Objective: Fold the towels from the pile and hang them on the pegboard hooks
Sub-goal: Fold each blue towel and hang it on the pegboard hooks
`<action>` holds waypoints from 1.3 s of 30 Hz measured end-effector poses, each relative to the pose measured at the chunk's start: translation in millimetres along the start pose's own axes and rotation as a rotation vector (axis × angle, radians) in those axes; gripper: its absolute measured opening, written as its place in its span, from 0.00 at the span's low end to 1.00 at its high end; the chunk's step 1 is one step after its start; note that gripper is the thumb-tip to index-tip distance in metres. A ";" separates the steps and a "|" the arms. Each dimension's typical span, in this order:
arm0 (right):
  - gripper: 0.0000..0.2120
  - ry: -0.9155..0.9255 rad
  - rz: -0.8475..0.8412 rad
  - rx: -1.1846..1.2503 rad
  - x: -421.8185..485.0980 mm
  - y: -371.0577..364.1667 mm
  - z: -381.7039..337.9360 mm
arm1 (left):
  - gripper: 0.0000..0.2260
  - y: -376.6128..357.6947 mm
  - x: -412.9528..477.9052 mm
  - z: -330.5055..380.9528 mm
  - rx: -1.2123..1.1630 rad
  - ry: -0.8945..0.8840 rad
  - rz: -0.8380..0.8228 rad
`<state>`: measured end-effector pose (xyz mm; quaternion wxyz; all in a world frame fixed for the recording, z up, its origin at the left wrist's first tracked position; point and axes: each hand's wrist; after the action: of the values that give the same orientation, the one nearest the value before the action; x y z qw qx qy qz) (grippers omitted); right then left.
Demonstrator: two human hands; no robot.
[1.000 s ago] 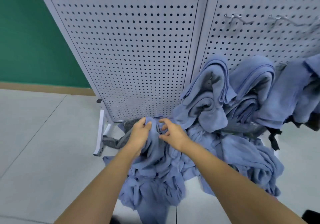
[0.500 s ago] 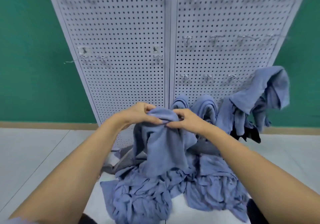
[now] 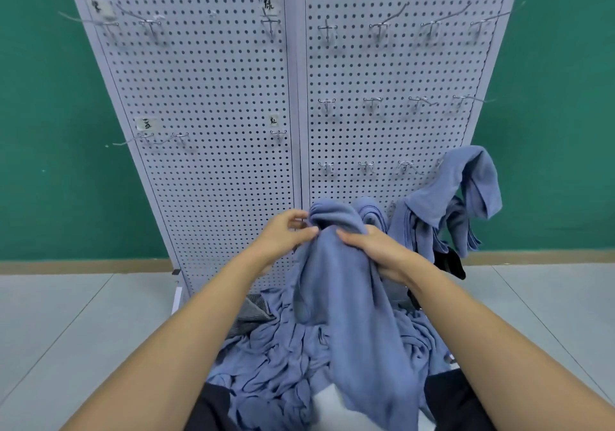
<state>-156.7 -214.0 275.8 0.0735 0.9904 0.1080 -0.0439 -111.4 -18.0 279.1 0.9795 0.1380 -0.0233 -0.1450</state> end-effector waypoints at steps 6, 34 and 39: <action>0.15 0.093 0.106 0.382 0.6 5.4 -14.8 | 0.20 -11.0 -5.9 -47.7 -0.100 0.421 -0.064; 0.17 0.109 0.276 0.513 -13.7 45.4 -20.1 | 0.20 -12.0 -10.1 -17.9 -0.466 0.244 0.099; 0.13 0.079 0.284 0.493 -17.6 51.8 -12.6 | 0.13 5.6 -13.4 -10.9 -0.622 0.191 -0.106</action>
<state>-161.5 -265.7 297.1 -0.1683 0.9846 -0.0429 -0.0194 -121.7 -6.0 270.1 0.9635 -0.1537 0.1212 -0.1826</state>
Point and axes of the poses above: each hand's wrist, its own x-axis towards the middle knuckle, its own y-axis out of the back of the hand, z = x × y, and after that the axes turned 2 degrees about -x, right-handed
